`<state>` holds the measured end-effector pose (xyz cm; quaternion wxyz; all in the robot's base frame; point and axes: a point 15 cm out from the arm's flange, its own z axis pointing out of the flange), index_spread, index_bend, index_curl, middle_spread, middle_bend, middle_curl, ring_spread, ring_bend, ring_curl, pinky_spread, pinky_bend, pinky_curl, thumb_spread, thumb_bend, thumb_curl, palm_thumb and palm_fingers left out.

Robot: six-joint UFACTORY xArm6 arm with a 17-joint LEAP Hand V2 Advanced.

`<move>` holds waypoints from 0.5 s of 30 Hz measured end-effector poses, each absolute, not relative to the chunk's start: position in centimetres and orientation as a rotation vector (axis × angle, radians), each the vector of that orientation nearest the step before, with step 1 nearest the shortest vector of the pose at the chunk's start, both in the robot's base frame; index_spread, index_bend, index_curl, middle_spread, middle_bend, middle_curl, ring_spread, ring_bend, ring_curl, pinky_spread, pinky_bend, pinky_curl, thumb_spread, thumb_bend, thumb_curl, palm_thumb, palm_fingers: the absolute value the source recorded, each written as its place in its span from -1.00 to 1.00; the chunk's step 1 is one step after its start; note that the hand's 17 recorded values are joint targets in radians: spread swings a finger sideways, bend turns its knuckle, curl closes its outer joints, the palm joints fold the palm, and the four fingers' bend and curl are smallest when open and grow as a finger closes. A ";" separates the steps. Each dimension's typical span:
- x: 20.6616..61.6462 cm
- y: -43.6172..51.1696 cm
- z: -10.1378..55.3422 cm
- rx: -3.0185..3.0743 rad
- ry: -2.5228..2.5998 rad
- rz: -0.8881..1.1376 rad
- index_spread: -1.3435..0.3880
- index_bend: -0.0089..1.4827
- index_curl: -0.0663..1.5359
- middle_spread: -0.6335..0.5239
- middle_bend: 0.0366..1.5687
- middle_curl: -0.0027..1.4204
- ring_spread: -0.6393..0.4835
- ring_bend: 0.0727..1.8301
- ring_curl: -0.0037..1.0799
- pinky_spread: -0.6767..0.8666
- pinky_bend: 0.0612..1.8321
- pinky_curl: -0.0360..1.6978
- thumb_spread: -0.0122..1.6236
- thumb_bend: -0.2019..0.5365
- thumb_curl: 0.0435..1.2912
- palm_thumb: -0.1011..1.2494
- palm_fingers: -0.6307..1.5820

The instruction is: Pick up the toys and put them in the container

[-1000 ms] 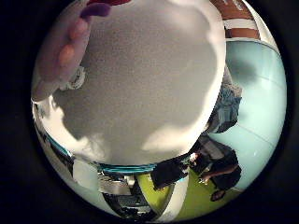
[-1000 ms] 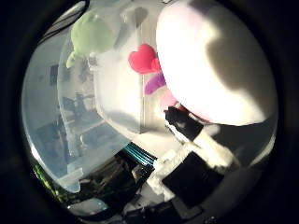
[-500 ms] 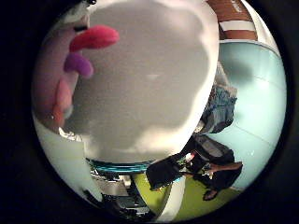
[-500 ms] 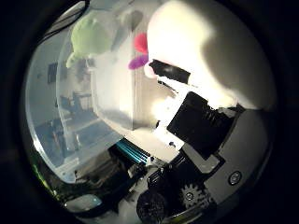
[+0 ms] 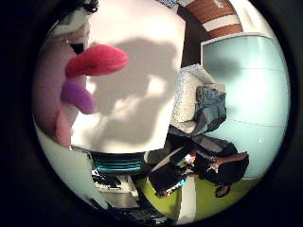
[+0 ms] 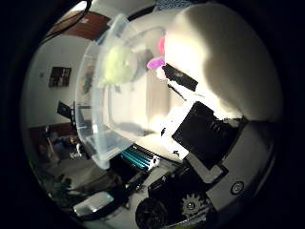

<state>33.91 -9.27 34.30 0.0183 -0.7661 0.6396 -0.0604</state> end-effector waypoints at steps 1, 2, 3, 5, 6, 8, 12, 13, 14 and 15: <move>33.8 -9.1 35.5 -2.364 1.989 -0.207 0.26 0.47 0.25 -0.22 0.67 0.32 -0.32 0.49 0.54 -0.37 0.44 0.14 0.37 -0.49 -0.15 0.71 0.46; 33.7 -8.8 36.7 -2.353 1.988 -0.222 0.26 0.47 0.26 -0.22 0.67 0.32 -0.32 0.49 0.54 -0.37 0.44 0.15 0.36 -0.49 -0.15 0.71 0.46; 33.7 -8.4 37.8 -2.346 1.983 -0.234 0.27 0.46 0.26 -0.22 0.67 0.33 -0.32 0.49 0.55 -0.37 0.43 0.16 0.36 -0.49 -0.14 0.70 0.46; 33.7 -6.7 40.1 -2.357 1.943 -0.255 0.27 0.46 0.27 -0.22 0.67 0.33 -0.32 0.48 0.56 -0.37 0.42 0.19 0.36 -0.49 -0.13 0.70 0.46; 33.7 -5.8 41.3 -2.361 1.922 -0.267 0.27 0.46 0.27 -0.22 0.67 0.33 -0.32 0.48 0.57 -0.37 0.42 0.19 0.36 -0.49 -0.13 0.70 0.46; 33.7 -3.8 43.5 -2.367 1.883 -0.285 0.27 0.45 0.28 -0.22 0.66 0.33 -0.33 0.47 0.58 -0.37 0.40 0.22 0.36 -0.49 -0.12 0.69 0.46; 33.6 0.4 46.1 -2.381 1.805 -0.296 0.26 0.43 0.29 -0.22 0.65 0.33 -0.33 0.46 0.60 -0.37 0.38 0.25 0.36 -0.49 -0.10 0.68 0.47; 33.6 1.8 46.7 -2.385 1.779 -0.296 0.26 0.43 0.29 -0.22 0.65 0.33 -0.33 0.45 0.61 -0.38 0.37 0.26 0.36 -0.49 -0.10 0.68 0.47; 33.5 3.1 47.0 -2.390 1.759 -0.291 0.26 0.43 0.29 -0.22 0.65 0.33 -0.33 0.45 0.61 -0.38 0.37 0.26 0.36 -0.49 -0.09 0.68 0.47; 33.3 4.4 47.4 -2.395 1.737 -0.287 0.26 0.42 0.30 -0.22 0.64 0.33 -0.33 0.45 0.61 -0.38 0.36 0.27 0.36 -0.49 -0.09 0.68 0.47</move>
